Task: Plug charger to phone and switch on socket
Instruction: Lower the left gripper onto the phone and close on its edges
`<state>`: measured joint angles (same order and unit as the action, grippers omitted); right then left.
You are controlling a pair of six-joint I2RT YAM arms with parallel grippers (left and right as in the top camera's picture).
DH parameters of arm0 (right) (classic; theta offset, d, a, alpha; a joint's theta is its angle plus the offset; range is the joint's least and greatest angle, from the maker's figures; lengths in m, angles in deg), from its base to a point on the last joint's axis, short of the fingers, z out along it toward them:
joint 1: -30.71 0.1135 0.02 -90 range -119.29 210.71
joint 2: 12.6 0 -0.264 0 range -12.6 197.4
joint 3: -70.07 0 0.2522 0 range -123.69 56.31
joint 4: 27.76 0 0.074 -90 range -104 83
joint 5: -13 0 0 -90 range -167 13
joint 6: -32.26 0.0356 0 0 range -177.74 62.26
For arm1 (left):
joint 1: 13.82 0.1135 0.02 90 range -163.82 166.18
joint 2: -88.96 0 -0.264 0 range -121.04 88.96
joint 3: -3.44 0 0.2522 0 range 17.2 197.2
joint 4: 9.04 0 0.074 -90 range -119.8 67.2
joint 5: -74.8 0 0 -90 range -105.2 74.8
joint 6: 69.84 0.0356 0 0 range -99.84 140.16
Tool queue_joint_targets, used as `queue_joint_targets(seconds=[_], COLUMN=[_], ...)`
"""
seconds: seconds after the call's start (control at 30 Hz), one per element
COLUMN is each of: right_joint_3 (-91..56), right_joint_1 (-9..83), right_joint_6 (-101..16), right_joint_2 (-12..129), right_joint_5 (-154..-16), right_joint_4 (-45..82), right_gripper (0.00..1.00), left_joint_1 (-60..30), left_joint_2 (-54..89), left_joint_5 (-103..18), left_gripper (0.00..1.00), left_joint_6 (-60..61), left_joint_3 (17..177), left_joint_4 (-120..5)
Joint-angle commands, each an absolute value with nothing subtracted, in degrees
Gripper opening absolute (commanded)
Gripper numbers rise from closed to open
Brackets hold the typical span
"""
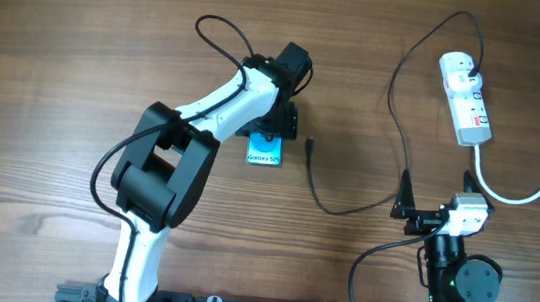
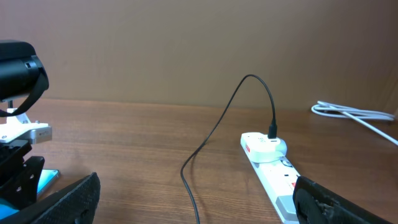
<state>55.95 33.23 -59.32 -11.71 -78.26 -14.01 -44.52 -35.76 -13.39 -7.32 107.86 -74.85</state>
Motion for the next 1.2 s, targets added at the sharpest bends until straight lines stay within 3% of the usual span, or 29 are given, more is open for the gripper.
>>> queue_joint_targets(seconds=[0.0,1.17], right_joint_3=[56.0,56.0], right_joint_1=[32.9,32.9], right_joint_6=[-59.1,-59.1], right_joint_2=[-12.2,-12.1], right_joint_5=[-78.8,-78.8], right_joint_4=[-14.1,-14.1], right_gripper=[1.0,1.0], left_joint_1=[-44.8,-44.8], left_joint_2=[-38.7,-37.1], left_joint_5=[-15.4,-15.9], left_gripper=[0.75,0.73], left_joint_6=[-7.3,-7.3], left_joint_3=[107.1,109.1], left_joint_4=[-74.5,-77.1])
